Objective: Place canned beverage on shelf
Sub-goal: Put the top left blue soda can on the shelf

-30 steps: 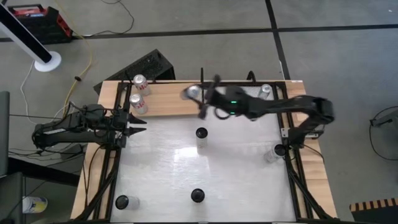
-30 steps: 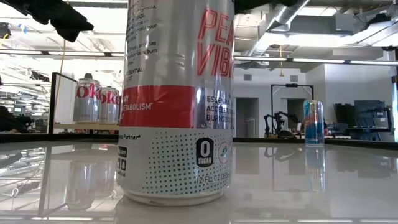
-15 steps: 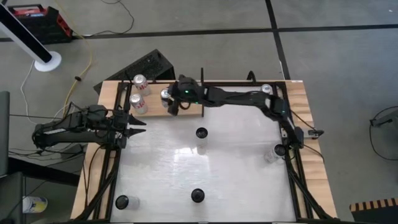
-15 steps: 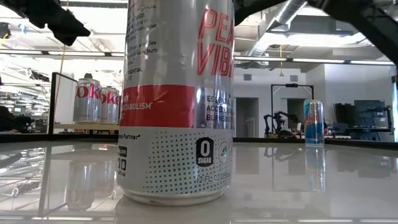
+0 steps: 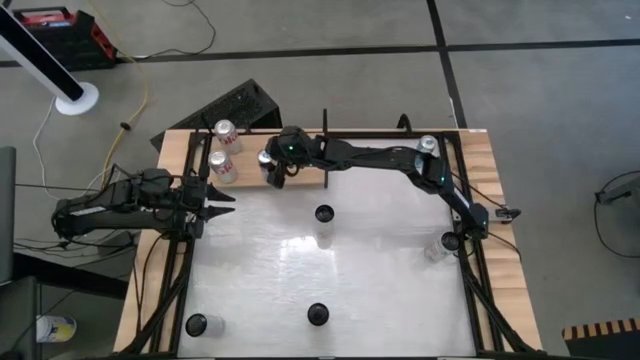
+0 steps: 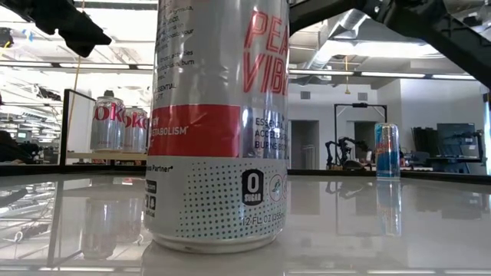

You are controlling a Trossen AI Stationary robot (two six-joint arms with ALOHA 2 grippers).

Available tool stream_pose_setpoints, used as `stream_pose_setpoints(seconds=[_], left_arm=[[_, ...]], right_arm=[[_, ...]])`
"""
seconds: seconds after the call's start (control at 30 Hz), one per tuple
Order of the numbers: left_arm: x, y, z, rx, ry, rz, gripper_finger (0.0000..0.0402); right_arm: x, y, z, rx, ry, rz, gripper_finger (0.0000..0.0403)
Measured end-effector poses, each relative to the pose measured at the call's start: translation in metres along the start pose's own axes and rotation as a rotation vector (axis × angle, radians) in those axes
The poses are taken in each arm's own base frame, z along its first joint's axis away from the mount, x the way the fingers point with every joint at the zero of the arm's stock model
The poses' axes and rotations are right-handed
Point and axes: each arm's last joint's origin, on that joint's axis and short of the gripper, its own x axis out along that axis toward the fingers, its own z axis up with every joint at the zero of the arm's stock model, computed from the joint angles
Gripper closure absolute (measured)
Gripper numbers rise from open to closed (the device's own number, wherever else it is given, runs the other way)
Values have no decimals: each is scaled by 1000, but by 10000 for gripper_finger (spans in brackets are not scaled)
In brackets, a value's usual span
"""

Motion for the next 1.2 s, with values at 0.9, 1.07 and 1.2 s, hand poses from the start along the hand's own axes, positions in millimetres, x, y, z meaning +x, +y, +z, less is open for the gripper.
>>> stream_pose_setpoints(seconds=[0.9,1.07,1.2], left_arm=[[0,0,0,0,0,3,294],[0,0,0,-7,1,3,294],[0,0,0,-15,1,2,294]], right_arm=[[-48,-4,30,-37,36,3,23],[-87,-2,46,-49,89,17,23],[-121,0,54,-52,166,22,23]])
